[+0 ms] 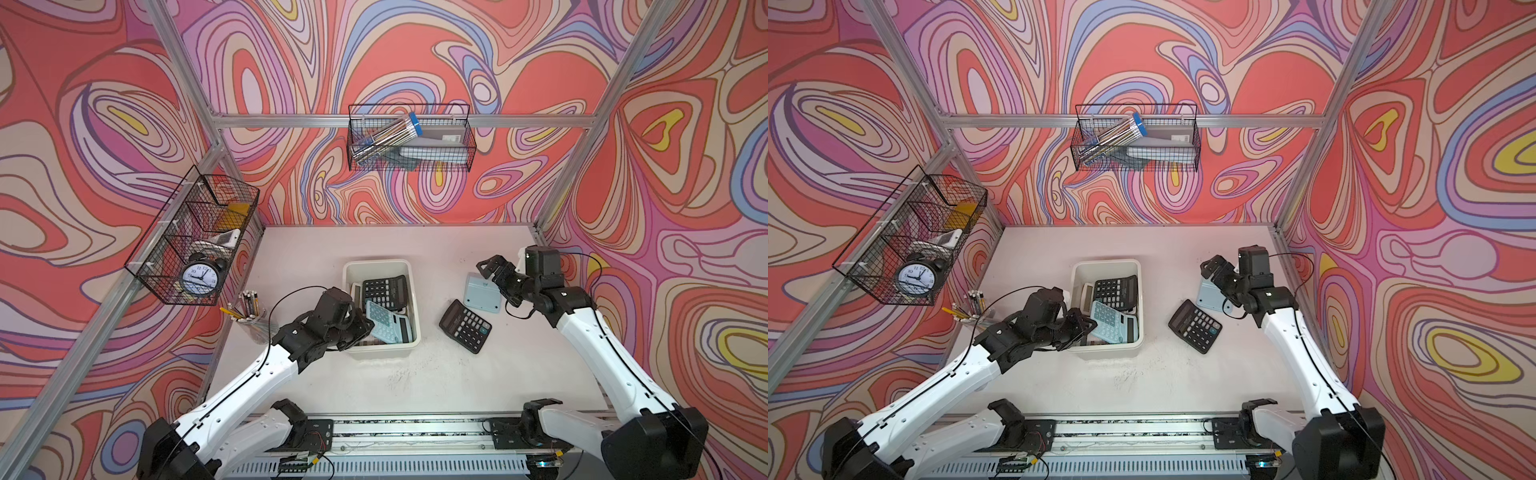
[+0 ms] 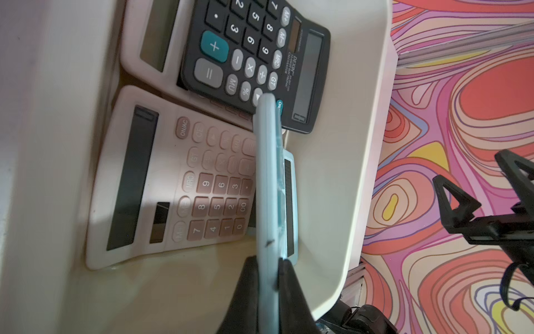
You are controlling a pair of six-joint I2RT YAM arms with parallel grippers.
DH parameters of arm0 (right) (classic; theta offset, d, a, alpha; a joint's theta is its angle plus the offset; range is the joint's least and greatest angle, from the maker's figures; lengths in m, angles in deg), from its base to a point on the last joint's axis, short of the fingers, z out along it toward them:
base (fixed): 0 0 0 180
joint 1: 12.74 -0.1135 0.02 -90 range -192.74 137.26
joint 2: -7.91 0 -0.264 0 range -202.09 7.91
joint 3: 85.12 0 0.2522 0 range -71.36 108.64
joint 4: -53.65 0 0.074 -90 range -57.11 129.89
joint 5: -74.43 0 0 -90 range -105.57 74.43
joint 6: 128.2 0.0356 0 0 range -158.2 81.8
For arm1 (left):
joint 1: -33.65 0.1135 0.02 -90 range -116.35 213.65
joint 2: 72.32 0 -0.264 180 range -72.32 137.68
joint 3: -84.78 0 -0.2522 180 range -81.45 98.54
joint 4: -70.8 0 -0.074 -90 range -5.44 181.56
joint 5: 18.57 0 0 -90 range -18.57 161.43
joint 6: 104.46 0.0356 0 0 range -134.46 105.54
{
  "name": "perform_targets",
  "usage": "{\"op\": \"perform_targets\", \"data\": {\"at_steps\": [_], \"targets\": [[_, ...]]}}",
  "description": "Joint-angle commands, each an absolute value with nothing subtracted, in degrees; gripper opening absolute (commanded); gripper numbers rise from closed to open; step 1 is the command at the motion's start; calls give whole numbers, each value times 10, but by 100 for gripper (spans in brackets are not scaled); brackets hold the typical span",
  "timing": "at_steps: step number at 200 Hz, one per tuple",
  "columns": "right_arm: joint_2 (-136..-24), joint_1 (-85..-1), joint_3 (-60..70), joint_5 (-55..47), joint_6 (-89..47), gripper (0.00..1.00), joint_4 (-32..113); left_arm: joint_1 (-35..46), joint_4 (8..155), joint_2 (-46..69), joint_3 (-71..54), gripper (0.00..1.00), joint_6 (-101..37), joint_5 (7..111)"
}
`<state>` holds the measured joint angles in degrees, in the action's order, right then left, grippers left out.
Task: Put the calculator in the storage box
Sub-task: Place the calculator in the storage box.
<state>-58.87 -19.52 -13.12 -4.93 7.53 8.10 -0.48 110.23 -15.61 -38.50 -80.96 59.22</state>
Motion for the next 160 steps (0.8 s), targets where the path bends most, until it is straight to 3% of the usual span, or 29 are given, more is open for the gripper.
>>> {"op": "perform_targets", "data": {"at_steps": [1,30,42,160], "targets": [[-598,-194,-141,-42,77,98,95,-4,1062,-155,-393,0,-827,560],[-603,-194,-143,-41,76,98,97,-4,1078,-152,-389,30,-813,554],[-603,-194,-145,-38,76,98,98,-4,1091,-152,-383,38,-806,557],[-610,-194,-146,-75,49,98,80,-5,1247,-159,-282,77,-710,663]]}}
